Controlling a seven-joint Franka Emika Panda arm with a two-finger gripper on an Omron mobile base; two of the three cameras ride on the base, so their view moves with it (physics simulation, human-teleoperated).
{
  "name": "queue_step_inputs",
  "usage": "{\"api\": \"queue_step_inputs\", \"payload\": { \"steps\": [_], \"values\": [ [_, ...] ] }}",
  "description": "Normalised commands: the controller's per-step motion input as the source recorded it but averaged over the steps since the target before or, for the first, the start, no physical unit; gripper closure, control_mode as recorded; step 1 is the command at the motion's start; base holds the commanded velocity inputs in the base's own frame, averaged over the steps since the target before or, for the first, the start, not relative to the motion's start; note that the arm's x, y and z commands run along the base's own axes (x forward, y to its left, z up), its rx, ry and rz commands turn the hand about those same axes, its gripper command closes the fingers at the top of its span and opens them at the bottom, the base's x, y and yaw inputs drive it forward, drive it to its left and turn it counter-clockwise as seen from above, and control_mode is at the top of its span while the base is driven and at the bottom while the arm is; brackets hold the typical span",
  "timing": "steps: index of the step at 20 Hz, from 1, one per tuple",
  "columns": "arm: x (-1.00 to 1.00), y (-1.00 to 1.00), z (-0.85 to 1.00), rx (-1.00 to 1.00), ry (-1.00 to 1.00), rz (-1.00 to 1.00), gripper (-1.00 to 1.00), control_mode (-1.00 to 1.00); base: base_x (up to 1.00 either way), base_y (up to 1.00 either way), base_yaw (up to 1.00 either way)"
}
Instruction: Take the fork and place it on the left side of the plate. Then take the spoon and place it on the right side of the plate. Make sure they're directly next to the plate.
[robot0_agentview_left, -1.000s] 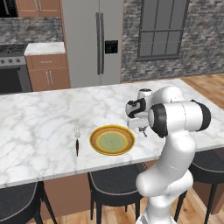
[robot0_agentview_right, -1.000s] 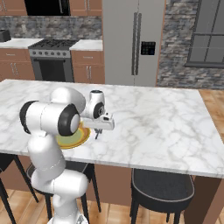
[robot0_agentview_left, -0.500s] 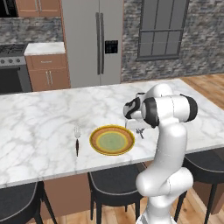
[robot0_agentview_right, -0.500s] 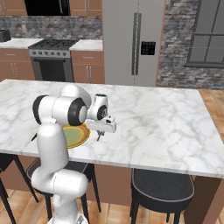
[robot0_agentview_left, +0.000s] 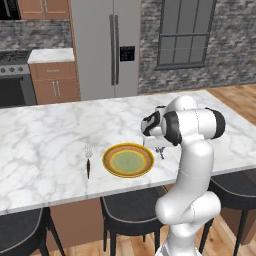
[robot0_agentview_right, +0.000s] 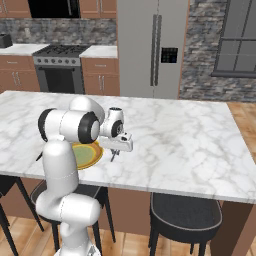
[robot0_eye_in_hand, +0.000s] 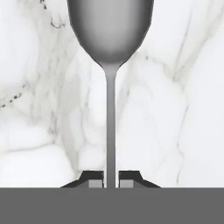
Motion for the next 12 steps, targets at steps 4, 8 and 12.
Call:
{"api": "queue_step_inputs", "payload": {
  "steps": [4, 8, 12],
  "values": [
    [0.01, 0.00, -0.42, 0.00, 0.00, 0.00, 1.00, -1.00, 0.00, 0.00, 0.00],
    [-0.01, 0.00, -0.42, 0.00, 0.00, 0.00, -1.00, -1.00, 0.00, 0.00, 0.00],
    [-0.07, 0.00, -0.05, 0.04, -0.01, -0.01, -1.00, -1.00, 0.00, 0.00, 0.00]
  ]
}}
